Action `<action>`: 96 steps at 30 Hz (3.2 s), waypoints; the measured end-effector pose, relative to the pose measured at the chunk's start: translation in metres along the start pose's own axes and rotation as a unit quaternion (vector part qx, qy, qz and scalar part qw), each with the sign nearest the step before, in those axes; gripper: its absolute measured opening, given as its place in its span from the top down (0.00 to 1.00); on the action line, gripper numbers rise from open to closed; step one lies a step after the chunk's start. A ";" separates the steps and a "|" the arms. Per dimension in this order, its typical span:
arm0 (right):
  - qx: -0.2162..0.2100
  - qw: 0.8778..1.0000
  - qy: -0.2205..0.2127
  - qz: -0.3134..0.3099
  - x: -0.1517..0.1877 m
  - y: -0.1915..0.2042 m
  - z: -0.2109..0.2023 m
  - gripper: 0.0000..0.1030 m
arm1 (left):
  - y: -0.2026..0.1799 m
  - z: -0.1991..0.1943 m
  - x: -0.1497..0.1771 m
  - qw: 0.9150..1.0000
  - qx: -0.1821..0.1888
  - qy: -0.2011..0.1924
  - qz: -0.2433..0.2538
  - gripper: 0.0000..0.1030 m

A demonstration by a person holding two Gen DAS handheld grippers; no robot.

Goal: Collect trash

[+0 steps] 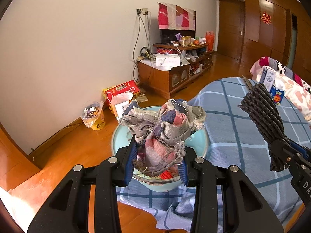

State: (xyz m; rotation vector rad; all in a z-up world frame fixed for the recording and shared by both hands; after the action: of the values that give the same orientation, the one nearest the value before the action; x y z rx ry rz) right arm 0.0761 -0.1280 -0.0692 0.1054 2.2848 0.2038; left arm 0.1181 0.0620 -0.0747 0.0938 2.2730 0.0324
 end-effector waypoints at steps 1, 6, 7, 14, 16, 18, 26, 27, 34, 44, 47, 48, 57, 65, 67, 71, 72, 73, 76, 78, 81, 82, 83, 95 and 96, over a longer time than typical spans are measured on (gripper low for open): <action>-0.001 1.000 -0.001 -0.002 -0.001 0.003 0.002 0.79 | 0.002 0.002 0.000 1.000 -0.003 0.001 -0.001 0.64; -0.011 1.000 0.001 -0.014 -0.008 0.019 0.014 0.79 | 0.010 0.009 -0.003 1.000 -0.015 0.003 -0.006 0.64; -0.013 1.000 0.001 -0.014 -0.009 0.021 0.016 0.79 | 0.012 0.011 -0.004 1.000 -0.017 0.004 -0.008 0.64; -0.021 1.000 0.003 -0.018 -0.019 0.033 0.032 0.79 | 0.015 0.024 -0.012 1.000 -0.028 0.008 -0.011 0.64; -0.023 1.000 0.004 -0.019 -0.021 0.037 0.036 0.79 | 0.016 0.026 -0.012 0.999 -0.030 0.009 -0.012 0.64; -0.024 1.000 0.005 -0.020 -0.023 0.039 0.039 0.79 | 0.017 0.030 -0.013 0.999 -0.033 0.011 -0.011 0.64; -0.025 0.999 0.018 -0.018 -0.027 0.043 0.057 0.79 | 0.016 0.043 -0.013 0.999 -0.036 0.021 -0.015 0.64; -0.025 0.999 0.020 -0.019 -0.027 0.043 0.059 0.79 | 0.017 0.045 -0.014 0.999 -0.036 0.022 -0.014 0.64; -0.026 0.999 0.037 -0.023 -0.029 0.048 0.079 0.79 | 0.022 0.060 -0.017 0.999 -0.039 0.032 -0.018 0.64; -0.037 0.996 0.074 -0.025 -0.024 0.053 0.105 0.78 | 0.021 0.085 -0.016 0.997 -0.043 0.058 -0.018 0.64; -0.050 0.994 0.094 -0.017 -0.024 0.054 0.116 0.78 | 0.021 0.091 -0.017 0.997 -0.044 0.064 -0.016 0.64; -0.055 0.993 0.100 -0.017 -0.024 0.054 0.120 0.76 | 0.020 0.092 -0.017 0.997 -0.044 0.065 -0.016 0.64; -0.084 0.992 0.095 -0.007 -0.027 0.052 0.123 0.62 | 0.021 0.098 -0.018 0.996 -0.053 0.073 -0.014 0.55; -0.069 0.995 0.051 0.042 -0.031 0.028 0.094 0.55 | 0.013 0.090 -0.023 0.997 -0.053 0.056 -0.010 0.15; -0.058 0.996 0.024 0.057 -0.034 0.019 0.080 0.31 | 0.010 0.083 -0.027 0.997 -0.061 0.041 -0.005 0.05; -0.021 0.995 -0.053 0.081 -0.035 -0.001 0.040 0.16 | 0.009 0.072 -0.028 0.998 -0.060 0.037 -0.001 0.06; -0.018 0.994 -0.063 0.083 -0.035 -0.003 0.035 0.13 | 0.009 0.068 -0.027 0.998 -0.058 0.034 -0.003 0.06; -0.011 0.993 -0.076 0.085 -0.035 -0.007 0.027 0.11 | 0.008 0.063 -0.026 0.998 -0.055 0.030 -0.003 0.06; 0.003 0.992 -0.097 0.080 -0.033 -0.012 0.010 0.10 | 0.005 0.049 -0.022 0.998 -0.057 0.021 -0.001 0.06; 0.015 0.992 -0.100 0.068 -0.031 -0.015 0.002 0.08 | 0.004 0.034 -0.021 0.998 -0.058 0.008 0.000 0.06; 0.029 0.992 -0.110 0.062 -0.025 -0.020 -0.011 0.07 | 0.004 0.011 -0.019 0.998 -0.057 -0.016 -0.004 0.06; 0.031 0.991 -0.115 0.065 -0.024 -0.022 -0.016 0.07 | 0.003 0.004 -0.019 0.998 -0.056 -0.023 -0.004 0.06; 0.031 0.990 -0.118 0.068 -0.024 -0.024 -0.019 0.07 | 0.003 -0.005 -0.019 0.998 -0.054 -0.031 -0.003 0.06; 0.041 0.977 -0.200 0.062 -0.019 -0.019 -0.103 0.05 | 0.001 -0.101 -0.027 0.991 -0.053 -0.127 0.004 0.06; 0.043 0.975 -0.209 0.061 -0.019 -0.018 -0.111 0.05 | 0.001 -0.106 -0.027 0.990 -0.055 -0.132 0.007 0.06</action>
State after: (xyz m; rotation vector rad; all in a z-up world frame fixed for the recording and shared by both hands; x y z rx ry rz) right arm 0.0049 -0.1615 0.0140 0.3059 1.8679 0.1320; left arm 0.0549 0.0613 0.0140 0.0512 2.0024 0.1450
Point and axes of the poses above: each gripper's, at about its wrist camera, not at the fingertips, and z roughly the way its jaws point, y to its left, x to its underside, the point moved 4 cm from there along z, roughly the way its jaws point, and after that the axes turned 1 degree about y, right-handed, at the moved point
